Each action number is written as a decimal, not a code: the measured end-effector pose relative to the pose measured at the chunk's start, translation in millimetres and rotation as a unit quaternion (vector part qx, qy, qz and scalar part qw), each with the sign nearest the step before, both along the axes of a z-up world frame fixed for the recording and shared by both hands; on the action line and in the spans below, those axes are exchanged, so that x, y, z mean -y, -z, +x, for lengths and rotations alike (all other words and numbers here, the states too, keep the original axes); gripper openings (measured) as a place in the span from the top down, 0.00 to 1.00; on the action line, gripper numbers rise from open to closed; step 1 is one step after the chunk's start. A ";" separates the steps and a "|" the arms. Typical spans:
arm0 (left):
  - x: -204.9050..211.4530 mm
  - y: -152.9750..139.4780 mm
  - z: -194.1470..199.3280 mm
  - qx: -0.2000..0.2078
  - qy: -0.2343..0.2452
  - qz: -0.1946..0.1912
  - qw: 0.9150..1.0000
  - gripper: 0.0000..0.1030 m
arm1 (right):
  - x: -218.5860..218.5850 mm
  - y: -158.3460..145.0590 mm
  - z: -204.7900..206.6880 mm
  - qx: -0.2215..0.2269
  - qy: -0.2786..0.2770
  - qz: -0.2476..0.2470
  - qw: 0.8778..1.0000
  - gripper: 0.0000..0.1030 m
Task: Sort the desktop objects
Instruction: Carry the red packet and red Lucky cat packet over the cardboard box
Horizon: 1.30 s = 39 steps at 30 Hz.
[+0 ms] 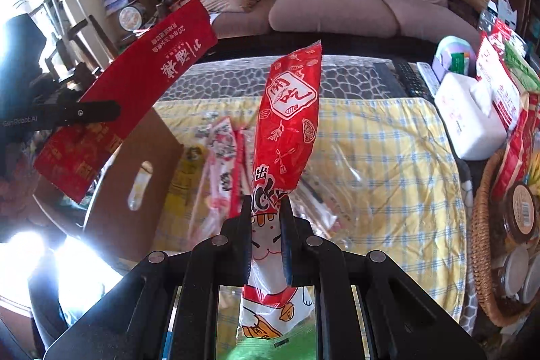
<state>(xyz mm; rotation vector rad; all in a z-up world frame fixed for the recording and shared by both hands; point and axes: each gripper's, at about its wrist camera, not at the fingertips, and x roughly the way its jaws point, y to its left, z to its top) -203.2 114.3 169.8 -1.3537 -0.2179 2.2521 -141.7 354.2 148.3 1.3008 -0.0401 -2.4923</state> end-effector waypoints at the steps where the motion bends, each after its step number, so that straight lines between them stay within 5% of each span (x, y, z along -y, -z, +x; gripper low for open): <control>1: 17.2 -3.3 4.1 -0.002 -0.009 -0.002 1.000 0.90 | 15.0 -4.4 1.3 -0.001 -0.010 -0.005 1.000 0.88; 10: 183.4 -19.7 45.9 -0.022 -0.096 -0.003 0.995 0.90 | 163.7 -23.3 9.9 -0.007 -0.120 -0.001 0.993 0.87; 18: 294.3 -12.7 76.1 -0.020 -0.152 0.007 0.988 0.90 | 308.2 -7.0 15.0 0.003 -0.243 0.024 0.970 0.86; 28: 353.7 3.1 88.3 -0.015 -0.168 0.032 0.985 0.90 | 429.0 57.8 35.2 0.054 -0.418 0.067 0.904 0.86; 39: 353.5 22.8 82.1 -0.003 -0.156 0.051 0.987 0.90 | 436.0 83.7 24.7 0.097 -0.483 0.098 0.865 0.85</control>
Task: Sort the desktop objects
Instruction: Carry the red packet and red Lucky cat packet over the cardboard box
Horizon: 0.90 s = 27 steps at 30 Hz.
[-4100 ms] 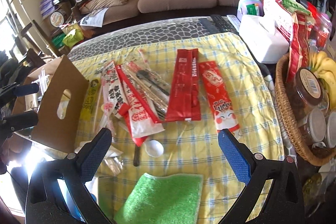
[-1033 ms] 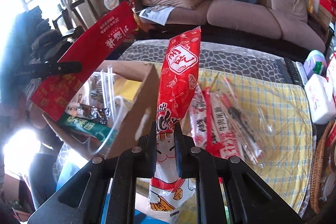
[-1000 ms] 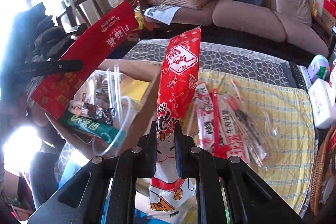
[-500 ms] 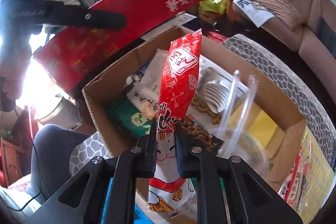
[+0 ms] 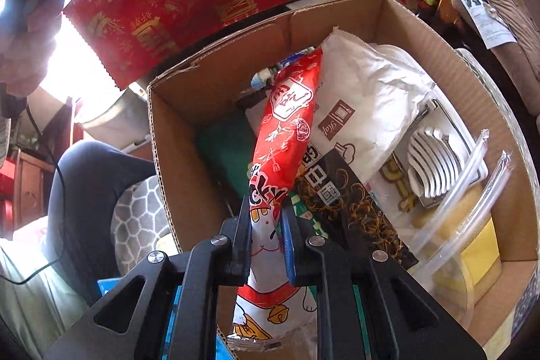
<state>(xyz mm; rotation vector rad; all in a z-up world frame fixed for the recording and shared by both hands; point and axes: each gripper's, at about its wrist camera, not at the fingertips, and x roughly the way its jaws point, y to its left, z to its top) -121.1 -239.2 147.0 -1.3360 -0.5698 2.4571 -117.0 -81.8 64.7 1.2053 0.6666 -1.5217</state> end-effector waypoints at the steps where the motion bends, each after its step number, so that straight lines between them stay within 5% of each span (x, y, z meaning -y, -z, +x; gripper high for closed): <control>1: -1.4 0.0 -0.3 0.001 0.001 0.001 1.000 0.90 | -3.1 0.6 -0.9 0.010 -0.008 0.001 1.000 0.85; 7: -7.3 0.4 0.1 0.003 0.003 0.002 1.000 0.90 | -9.1 8.1 -11.6 0.015 -0.040 0.038 0.998 0.84; 8: -8.3 1.3 0.2 0.004 0.004 0.001 1.000 0.90 | -8.4 9.6 -13.3 0.004 -0.038 0.049 0.998 0.81; 10: -9.7 3.8 -0.4 0.008 0.006 -0.001 1.000 0.90 | -10.7 12.6 -24.7 -0.013 -0.008 0.062 0.998 0.56; 12: -12.1 6.2 -0.7 0.011 0.009 -0.004 1.000 0.90 | -16.1 8.7 -33.9 -0.021 0.028 0.042 0.998 0.43; 17: -21.9 11.3 -1.8 0.021 0.043 -0.018 0.999 0.90 | -46.8 -12.9 -52.5 -0.028 0.127 -0.038 0.991 0.41; 21: -34.8 14.5 -0.8 0.028 0.087 -0.022 0.996 0.90 | -70.4 -43.0 -68.2 -0.026 0.202 -0.107 0.973 0.35; 23: -36.4 14.8 1.0 0.028 0.099 0.010 0.995 0.90 | -80.1 -62.1 -72.3 -0.015 0.245 -0.148 0.958 0.28; 27: -34.0 15.2 6.1 0.017 0.096 0.090 0.991 0.90 | -99.9 -81.0 -82.4 0.075 0.311 -0.245 0.915 0.24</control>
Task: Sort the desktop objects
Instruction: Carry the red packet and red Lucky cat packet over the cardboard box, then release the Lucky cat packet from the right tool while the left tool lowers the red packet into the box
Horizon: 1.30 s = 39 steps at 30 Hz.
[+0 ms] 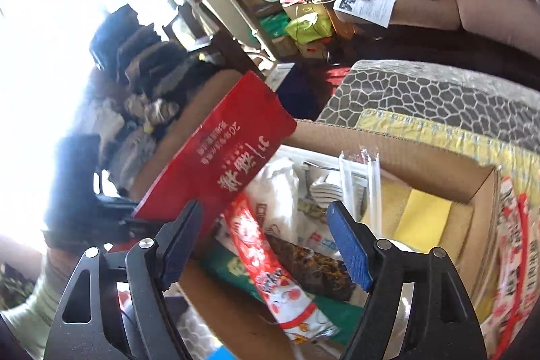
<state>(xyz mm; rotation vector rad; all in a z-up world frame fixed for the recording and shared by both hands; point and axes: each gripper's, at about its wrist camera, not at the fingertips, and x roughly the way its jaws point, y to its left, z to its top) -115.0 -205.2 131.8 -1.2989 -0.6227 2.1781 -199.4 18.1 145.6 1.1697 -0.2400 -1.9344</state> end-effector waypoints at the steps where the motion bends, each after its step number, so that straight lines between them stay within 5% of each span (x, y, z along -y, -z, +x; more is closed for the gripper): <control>1: 2.1 0.4 0.4 0.000 -0.009 0.014 1.000 0.90 | -1.8 0.0 1.8 0.013 0.006 -0.017 1.000 0.24; 7: 12.7 1.4 6.0 -0.008 -0.097 0.078 0.992 0.90 | 5.7 11.1 19.5 0.047 0.004 -0.026 0.999 0.22; 14: 27.3 27.3 16.0 0.008 -0.230 0.179 0.957 0.90 | 28.5 26.7 44.9 0.058 -0.047 -0.011 0.997 0.22; 22: 26.5 49.6 26.1 -0.011 -0.263 0.262 0.928 0.90 | 23.2 27.6 71.4 0.090 -0.072 -0.055 0.992 0.19; 25: 26.4 55.0 28.5 -0.016 -0.270 0.280 0.921 0.90 | 14.4 35.2 71.0 0.130 -0.059 -0.115 0.983 0.21; 28: 24.9 57.2 29.6 -0.022 -0.279 0.287 0.916 0.90 | 10.9 40.0 72.2 0.151 -0.053 -0.155 0.975 0.42; 30: 22.8 57.7 30.7 -0.024 -0.286 0.283 0.915 0.90 | 8.2 39.1 72.9 0.152 -0.047 -0.165 0.973 0.69; 35: 16.8 65.7 38.9 -0.017 -0.308 0.286 0.907 0.90 | -0.7 31.4 73.8 0.130 -0.038 -0.143 0.981 0.77; 39: 9.9 79.3 50.6 -0.002 -0.347 0.294 0.890 0.91 | -8.7 27.9 70.8 0.106 -0.031 -0.101 0.989 0.82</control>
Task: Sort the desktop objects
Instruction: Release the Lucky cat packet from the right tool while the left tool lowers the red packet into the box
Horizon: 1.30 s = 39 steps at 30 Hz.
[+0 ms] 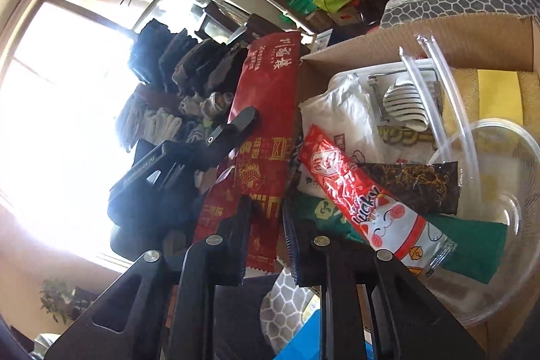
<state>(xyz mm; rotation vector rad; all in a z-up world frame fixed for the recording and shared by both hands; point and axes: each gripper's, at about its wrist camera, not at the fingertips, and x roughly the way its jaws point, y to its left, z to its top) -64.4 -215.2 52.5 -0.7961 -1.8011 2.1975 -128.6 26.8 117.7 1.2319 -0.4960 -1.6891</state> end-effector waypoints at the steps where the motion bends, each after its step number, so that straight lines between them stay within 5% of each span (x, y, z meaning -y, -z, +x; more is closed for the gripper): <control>1: -2.1 4.5 1.7 0.004 -0.008 0.006 1.000 0.91 | -1.8 0.4 -1.9 -0.001 0.001 0.007 1.000 0.82; 6: -11.9 19.0 15.0 0.022 -0.068 0.034 0.997 0.91 | -11.0 6.4 -7.9 -0.007 0.016 0.045 0.999 0.82; 10: -24.7 28.0 20.6 0.043 -0.093 0.053 0.993 0.91 | -25.8 6.4 -6.6 -0.020 0.036 0.067 0.997 0.67; 15: -43.3 35.0 25.0 0.063 -0.118 0.055 0.990 0.87 | -34.9 8.8 0.5 -0.040 0.030 0.112 0.992 0.66; 17: -50.2 40.4 26.6 0.072 -0.123 0.063 0.988 0.72 | -41.1 9.6 1.0 -0.043 0.031 0.116 0.992 0.66; 21: -61.7 35.0 29.5 0.069 -0.116 0.055 0.989 0.65 | -48.1 8.2 2.8 -0.056 0.031 0.126 0.990 0.63; 23: -64.2 28.7 32.0 0.077 -0.109 0.052 0.990 0.44 | -50.6 6.4 3.0 -0.060 0.032 0.128 0.990 0.62; 27: -56.9 15.8 41.7 0.087 -0.102 0.047 0.990 0.39 | -55.1 2.4 3.9 -0.072 0.036 0.135 0.987 0.58; 33: -30.2 -26.8 24.4 0.084 -0.039 -0.055 0.994 0.39 | -53.7 3.2 0.0 -0.089 0.042 0.161 0.982 0.51; 36: -27.5 -42.9 -1.6 0.095 0.046 -0.134 0.985 0.39 | -39.8 3.7 -7.5 -0.101 0.037 0.182 0.977 0.32; 39: -21.0 -47.4 -13.4 0.094 0.090 -0.172 0.976 0.39 | -15.2 6.5 -16.5 -0.125 0.024 0.221 0.967 0.31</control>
